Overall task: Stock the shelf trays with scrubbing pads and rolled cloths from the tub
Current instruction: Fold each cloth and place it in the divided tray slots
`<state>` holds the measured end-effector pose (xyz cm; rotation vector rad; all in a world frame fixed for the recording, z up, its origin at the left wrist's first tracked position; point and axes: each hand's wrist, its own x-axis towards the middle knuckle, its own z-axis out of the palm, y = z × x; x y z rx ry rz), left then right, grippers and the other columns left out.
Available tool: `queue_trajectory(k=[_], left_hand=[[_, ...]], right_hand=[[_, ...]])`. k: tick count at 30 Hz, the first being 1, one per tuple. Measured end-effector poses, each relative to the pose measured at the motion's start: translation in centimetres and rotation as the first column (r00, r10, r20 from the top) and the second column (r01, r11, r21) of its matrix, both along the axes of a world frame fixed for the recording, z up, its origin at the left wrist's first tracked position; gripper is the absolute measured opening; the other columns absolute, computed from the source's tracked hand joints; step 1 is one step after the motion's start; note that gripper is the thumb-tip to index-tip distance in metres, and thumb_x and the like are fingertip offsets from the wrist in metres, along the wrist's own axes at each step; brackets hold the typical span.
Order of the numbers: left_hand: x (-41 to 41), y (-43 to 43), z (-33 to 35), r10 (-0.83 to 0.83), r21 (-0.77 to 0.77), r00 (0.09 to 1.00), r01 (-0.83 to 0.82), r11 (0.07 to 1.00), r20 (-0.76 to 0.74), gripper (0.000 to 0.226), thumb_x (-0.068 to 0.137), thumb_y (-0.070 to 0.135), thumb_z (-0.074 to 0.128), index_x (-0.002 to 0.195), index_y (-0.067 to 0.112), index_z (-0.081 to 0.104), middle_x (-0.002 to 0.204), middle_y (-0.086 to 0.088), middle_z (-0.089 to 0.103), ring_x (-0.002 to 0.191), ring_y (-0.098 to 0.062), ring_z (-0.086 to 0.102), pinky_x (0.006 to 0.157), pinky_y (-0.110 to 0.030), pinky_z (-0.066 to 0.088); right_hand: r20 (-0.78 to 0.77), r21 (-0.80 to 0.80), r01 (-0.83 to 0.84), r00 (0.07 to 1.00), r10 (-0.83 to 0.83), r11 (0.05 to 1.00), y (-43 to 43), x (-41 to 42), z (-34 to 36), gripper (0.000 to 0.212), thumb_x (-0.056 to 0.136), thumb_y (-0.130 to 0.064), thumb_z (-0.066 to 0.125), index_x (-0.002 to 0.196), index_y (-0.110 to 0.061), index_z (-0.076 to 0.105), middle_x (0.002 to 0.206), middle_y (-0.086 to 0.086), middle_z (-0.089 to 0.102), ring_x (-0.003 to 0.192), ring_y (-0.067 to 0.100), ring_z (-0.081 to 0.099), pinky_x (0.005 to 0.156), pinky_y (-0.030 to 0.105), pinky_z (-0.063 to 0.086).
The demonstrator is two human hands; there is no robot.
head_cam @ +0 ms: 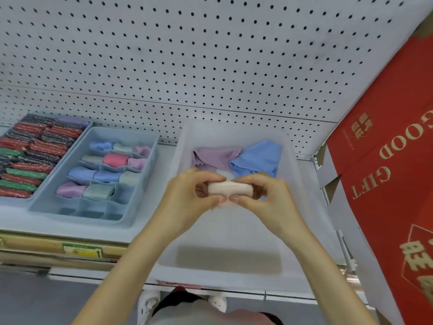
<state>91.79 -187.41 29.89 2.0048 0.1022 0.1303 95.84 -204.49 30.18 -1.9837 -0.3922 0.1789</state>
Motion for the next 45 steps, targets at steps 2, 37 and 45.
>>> queue_trajectory(k=[2,37,45], left_hand=[[0.1,1.5,0.4,-0.070,0.125,0.997,0.072,0.990,-0.019,0.025,0.074,0.016,0.079,0.080,0.037,0.068,0.087,0.005,0.055,0.077,0.000,0.055,0.074,-0.012,0.044],[-3.3,29.2,-1.5,-0.119,-0.502,0.907,-0.111,0.858,-0.405,0.028,0.076,0.000,0.074,0.101,0.006,0.061,0.090,-0.008,0.074,0.083,-0.016,0.070,0.067,-0.018,0.054],[-3.4,31.4,-3.3,-0.167,-0.585,0.889,-0.129,0.801,-0.426,0.019,0.085,0.008,0.065,0.103,0.003,0.067,0.096,-0.010,0.072,0.085,-0.012,0.069,0.075,-0.020,0.056]], right_hand=[[0.002,-0.043,-0.030,1.000,0.030,0.999,0.7,0.2,0.3,0.026,0.073,-0.013,0.079,0.078,-0.036,0.069,0.077,-0.007,0.051,0.070,0.001,0.047,0.068,0.015,0.038],[-0.227,0.127,-0.120,0.963,0.146,0.985,27.9,-3.0,-1.6,0.017,0.081,-0.006,0.071,0.091,-0.014,0.061,0.097,0.004,0.067,0.088,0.006,0.064,0.072,0.016,0.048],[-0.435,0.146,-0.144,0.879,0.194,0.979,30.4,-2.3,-2.8,0.021,0.081,0.002,0.067,0.095,-0.013,0.070,0.092,0.003,0.073,0.086,0.012,0.067,0.079,0.022,0.051]])
